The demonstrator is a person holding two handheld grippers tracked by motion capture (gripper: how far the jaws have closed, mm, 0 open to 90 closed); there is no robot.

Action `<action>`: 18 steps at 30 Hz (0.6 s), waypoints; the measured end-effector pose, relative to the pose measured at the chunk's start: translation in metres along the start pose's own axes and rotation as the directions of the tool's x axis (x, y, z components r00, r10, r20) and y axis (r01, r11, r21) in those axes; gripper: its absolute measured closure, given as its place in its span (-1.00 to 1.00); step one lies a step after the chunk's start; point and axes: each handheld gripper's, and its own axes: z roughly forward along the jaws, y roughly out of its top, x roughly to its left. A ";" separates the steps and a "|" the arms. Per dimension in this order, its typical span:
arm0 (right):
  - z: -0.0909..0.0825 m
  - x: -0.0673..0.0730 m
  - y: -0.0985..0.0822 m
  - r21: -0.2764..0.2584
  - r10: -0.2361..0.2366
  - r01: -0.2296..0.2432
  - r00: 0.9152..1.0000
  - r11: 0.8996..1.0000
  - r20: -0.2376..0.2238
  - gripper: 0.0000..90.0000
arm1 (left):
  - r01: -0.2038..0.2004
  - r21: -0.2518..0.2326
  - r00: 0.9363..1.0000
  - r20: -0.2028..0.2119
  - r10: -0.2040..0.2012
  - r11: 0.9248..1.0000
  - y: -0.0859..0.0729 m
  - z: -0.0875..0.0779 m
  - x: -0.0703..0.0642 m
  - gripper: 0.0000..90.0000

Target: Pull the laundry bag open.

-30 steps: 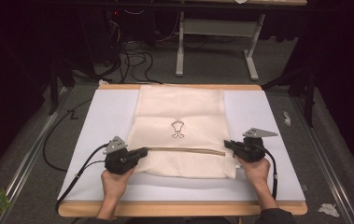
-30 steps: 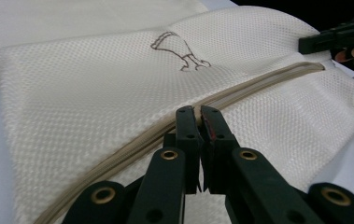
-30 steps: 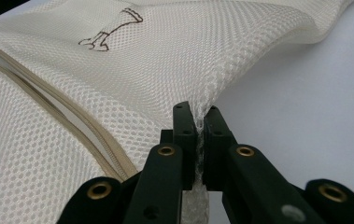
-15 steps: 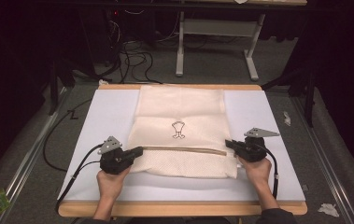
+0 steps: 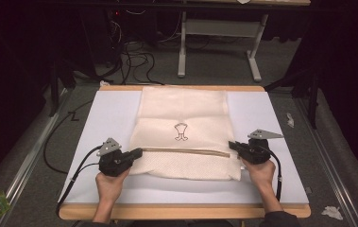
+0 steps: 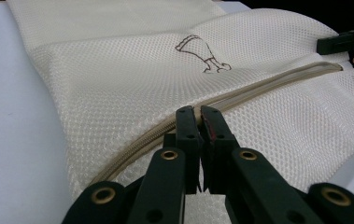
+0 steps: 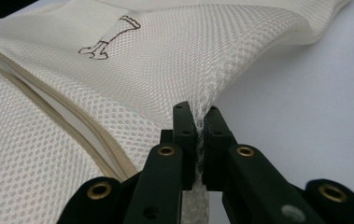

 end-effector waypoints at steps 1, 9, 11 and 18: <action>-0.001 0.000 0.000 0.000 -0.003 0.003 1.000 1.000 0.004 0.95 | 0.000 0.000 1.000 0.000 0.000 1.000 0.000 0.000 0.000 0.93; -0.002 -0.001 0.000 -0.001 0.003 -0.003 1.000 1.000 0.008 0.95 | 0.003 -0.006 1.000 -0.001 -0.003 1.000 0.000 -0.003 0.002 0.93; -0.002 -0.001 0.000 0.000 -0.002 0.002 1.000 1.000 0.007 0.95 | 0.006 -0.006 1.000 0.000 -0.006 1.000 0.000 -0.002 0.002 0.93; -0.003 -0.002 -0.001 0.003 0.003 -0.004 1.000 1.000 0.008 0.95 | 0.005 -0.002 1.000 0.002 -0.005 1.000 0.000 -0.002 0.002 0.93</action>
